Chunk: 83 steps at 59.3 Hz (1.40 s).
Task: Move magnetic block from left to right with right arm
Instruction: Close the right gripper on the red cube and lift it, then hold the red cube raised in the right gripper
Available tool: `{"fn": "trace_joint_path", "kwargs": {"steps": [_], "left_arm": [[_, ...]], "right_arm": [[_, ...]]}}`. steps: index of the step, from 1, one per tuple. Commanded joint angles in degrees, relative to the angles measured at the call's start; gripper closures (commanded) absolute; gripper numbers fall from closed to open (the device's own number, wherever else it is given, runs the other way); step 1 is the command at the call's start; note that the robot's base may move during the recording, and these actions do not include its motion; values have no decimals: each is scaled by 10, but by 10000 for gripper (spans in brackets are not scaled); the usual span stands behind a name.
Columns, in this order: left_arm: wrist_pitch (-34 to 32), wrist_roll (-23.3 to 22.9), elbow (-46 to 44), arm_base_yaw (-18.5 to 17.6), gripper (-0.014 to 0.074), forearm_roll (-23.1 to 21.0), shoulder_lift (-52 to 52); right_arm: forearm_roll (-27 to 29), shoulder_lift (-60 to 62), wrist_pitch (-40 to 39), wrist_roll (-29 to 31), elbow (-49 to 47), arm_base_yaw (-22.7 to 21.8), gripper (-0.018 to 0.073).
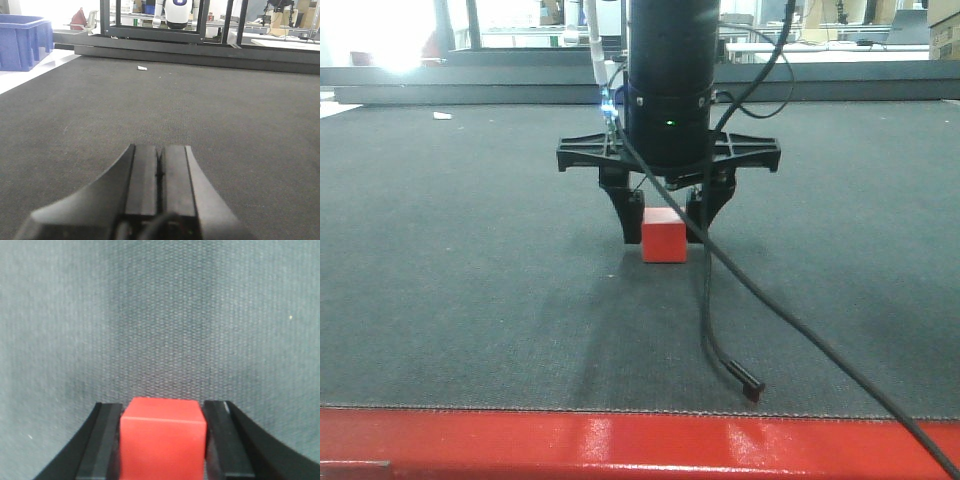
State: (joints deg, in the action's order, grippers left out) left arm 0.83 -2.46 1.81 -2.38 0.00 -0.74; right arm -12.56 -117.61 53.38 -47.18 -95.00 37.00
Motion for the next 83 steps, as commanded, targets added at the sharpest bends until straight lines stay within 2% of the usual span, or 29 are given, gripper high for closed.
{"fn": "trace_joint_path", "kwargs": {"steps": [1,11,18,26,31,50,73,83], "left_arm": [[-52,-2,6,-2,713,0,-8],[-52,-2,6,-2,713,0,-8],[-52,-2,6,-2,712,0,-8],[-52,-2,6,-2,713,0,-8],[-52,-2,6,-2,713,0,-8],[-52,-2,6,-2,712,0,-8],[-52,-2,6,-2,713,0,-8],[-52,-2,6,-2,712,0,-8]], "right_arm": [[-11,63,-7,44,-20,-13,345],[-3,111,-1,146,-17,-49,345],[30,153,-1,217,3,-82,345],[71,212,-21,275,62,-128,345],[78,253,-43,297,114,-153,345],[78,428,-144,333,347,-229,345],[75,659,-235,340,564,-235,345],[66,776,-238,365,619,-235,345]]}}
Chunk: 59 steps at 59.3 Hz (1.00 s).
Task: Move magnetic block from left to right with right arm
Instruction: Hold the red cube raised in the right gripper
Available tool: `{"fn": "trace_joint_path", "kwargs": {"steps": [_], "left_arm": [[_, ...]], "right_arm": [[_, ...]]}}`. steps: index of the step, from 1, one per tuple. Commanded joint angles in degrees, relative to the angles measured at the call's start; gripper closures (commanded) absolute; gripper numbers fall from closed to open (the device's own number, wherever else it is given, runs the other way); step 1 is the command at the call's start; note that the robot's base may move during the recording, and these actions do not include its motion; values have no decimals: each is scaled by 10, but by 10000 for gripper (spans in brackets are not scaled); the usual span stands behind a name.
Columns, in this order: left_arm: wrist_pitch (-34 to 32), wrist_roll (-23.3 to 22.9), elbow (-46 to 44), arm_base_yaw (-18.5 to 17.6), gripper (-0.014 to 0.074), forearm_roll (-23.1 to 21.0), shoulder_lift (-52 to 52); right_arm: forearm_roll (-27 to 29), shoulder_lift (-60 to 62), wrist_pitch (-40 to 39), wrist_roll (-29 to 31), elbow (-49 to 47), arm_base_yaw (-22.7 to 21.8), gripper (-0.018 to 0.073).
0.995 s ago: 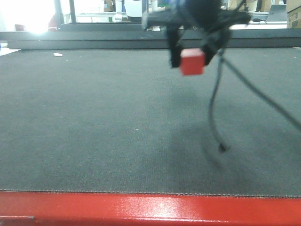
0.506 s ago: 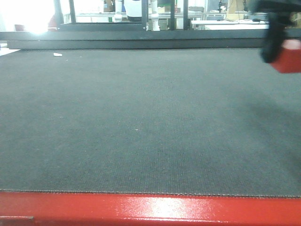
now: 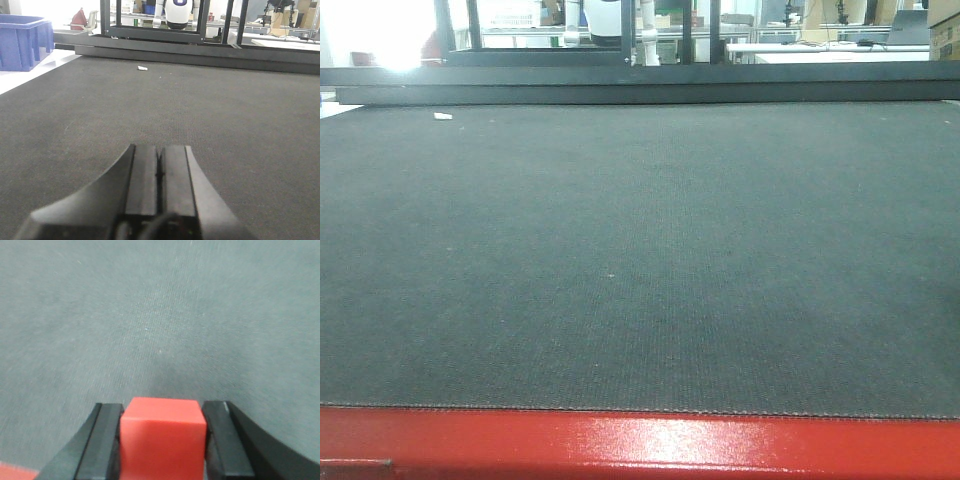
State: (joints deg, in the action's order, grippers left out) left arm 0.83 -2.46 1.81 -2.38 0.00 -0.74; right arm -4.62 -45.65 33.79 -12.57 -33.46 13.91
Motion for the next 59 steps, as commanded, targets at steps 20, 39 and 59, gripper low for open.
{"fn": "trace_joint_path", "kwargs": {"steps": [20,39,59], "left_arm": [[-52,-2,6,-2,712,0,-8],[-52,-2,6,-2,713,0,-8],[-52,-2,6,-2,713,0,-8]], "right_arm": [[-30,307,-7,27,19,-3,345],[-30,452,-7,27,18,-3,345],[-30,457,-10,27,18,-3,345]]}}
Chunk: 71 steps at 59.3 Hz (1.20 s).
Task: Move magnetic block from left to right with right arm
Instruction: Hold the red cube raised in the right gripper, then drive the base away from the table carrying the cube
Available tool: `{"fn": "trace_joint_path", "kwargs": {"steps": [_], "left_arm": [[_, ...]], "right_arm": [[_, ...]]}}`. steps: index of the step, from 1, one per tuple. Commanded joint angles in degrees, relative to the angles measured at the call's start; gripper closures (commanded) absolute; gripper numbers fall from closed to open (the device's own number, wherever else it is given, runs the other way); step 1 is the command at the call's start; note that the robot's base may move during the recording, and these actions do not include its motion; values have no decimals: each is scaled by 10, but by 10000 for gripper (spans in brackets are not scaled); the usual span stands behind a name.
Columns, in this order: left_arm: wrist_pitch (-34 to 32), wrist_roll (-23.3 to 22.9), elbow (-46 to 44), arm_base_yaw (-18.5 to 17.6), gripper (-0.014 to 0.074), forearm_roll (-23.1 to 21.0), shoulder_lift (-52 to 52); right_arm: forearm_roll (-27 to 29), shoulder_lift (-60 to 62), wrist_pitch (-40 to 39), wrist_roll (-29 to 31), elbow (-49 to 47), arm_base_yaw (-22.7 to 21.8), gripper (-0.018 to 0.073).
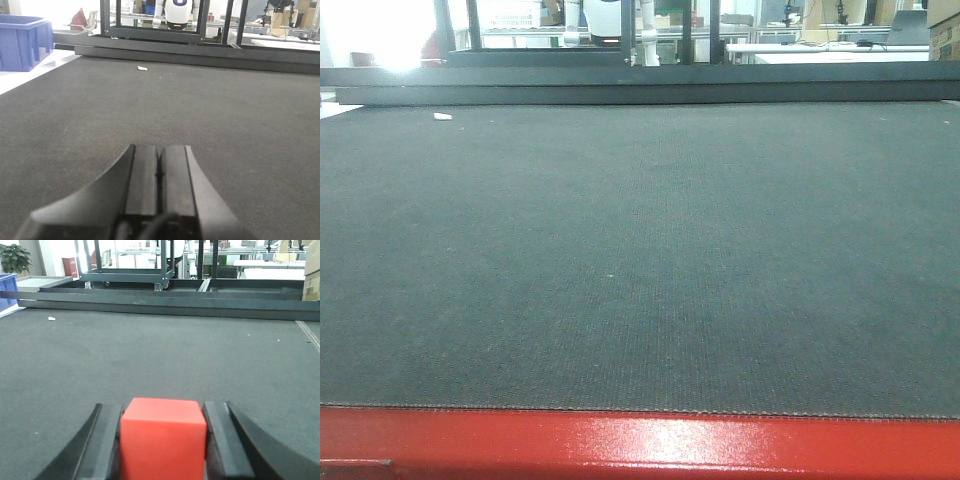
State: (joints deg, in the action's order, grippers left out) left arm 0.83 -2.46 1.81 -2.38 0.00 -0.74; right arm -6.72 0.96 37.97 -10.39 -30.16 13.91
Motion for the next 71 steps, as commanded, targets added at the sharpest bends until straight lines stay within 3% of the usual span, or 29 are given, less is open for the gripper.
{"fn": "trace_joint_path", "kwargs": {"steps": [1,71], "left_arm": [[-52,-2,6,-2,713,0,-8],[-52,-2,6,-2,713,0,-8]], "right_arm": [[-9,-9,-51,5,-14,-3,345],[-9,-10,-52,5,-14,-3,345]]}}
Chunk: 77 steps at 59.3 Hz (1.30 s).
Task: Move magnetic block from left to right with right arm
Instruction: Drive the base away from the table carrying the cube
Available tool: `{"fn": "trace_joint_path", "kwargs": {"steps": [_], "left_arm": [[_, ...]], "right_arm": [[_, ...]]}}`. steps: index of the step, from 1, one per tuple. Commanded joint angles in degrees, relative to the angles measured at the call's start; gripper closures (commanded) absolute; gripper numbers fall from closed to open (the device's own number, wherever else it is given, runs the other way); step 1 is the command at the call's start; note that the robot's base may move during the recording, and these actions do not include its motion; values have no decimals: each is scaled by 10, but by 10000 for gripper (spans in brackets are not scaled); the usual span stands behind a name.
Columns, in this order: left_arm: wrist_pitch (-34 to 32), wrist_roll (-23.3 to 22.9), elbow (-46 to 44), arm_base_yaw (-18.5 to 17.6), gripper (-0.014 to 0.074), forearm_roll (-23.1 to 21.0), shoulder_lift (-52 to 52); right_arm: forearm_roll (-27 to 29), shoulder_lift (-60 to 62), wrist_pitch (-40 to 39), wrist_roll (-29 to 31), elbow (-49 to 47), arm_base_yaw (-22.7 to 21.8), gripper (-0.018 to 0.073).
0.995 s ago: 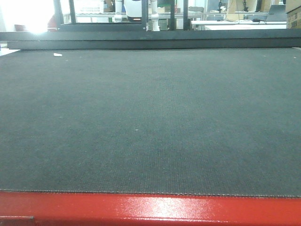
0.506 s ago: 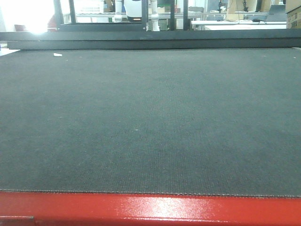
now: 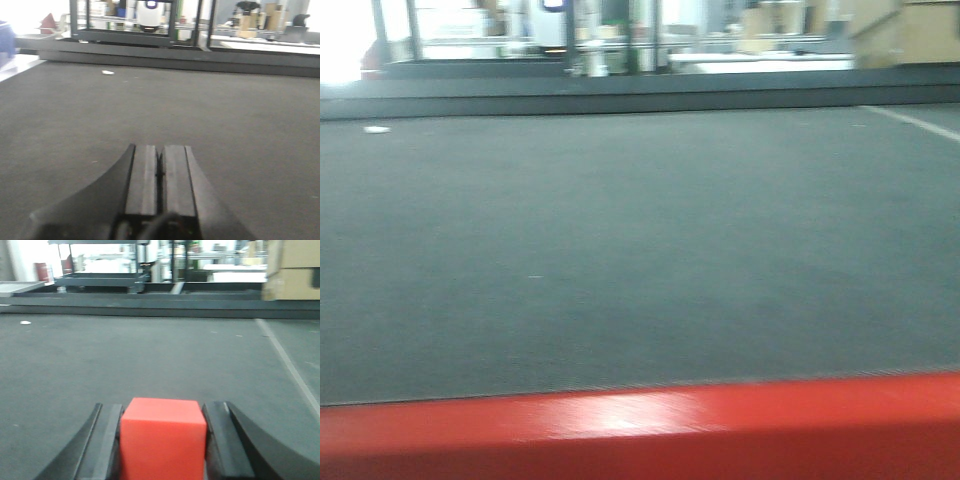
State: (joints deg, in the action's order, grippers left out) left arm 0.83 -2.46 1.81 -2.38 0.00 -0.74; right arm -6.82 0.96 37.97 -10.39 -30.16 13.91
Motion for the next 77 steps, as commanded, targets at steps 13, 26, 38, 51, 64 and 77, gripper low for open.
{"fn": "trace_joint_path", "kwargs": {"steps": [13,26,38,51,64,77], "left_arm": [[-52,-2,6,-2,713,0,-8],[-52,-2,6,-2,713,0,-8],[-52,-2,6,-2,713,0,-8],[-52,-2,6,-2,713,0,-8],[-52,-2,6,-2,713,0,-8],[-52,-2,6,-3,713,0,-8]], "right_arm": [[-8,-10,-52,5,-14,-3,345],[-8,-10,-52,5,-14,-3,345],[-8,-10,-52,5,-14,-3,345],[-8,-10,-52,5,-14,-3,345],[-8,-10,-52,5,-14,-3,345],[-8,-10,-52,5,-14,-3,345]]}}
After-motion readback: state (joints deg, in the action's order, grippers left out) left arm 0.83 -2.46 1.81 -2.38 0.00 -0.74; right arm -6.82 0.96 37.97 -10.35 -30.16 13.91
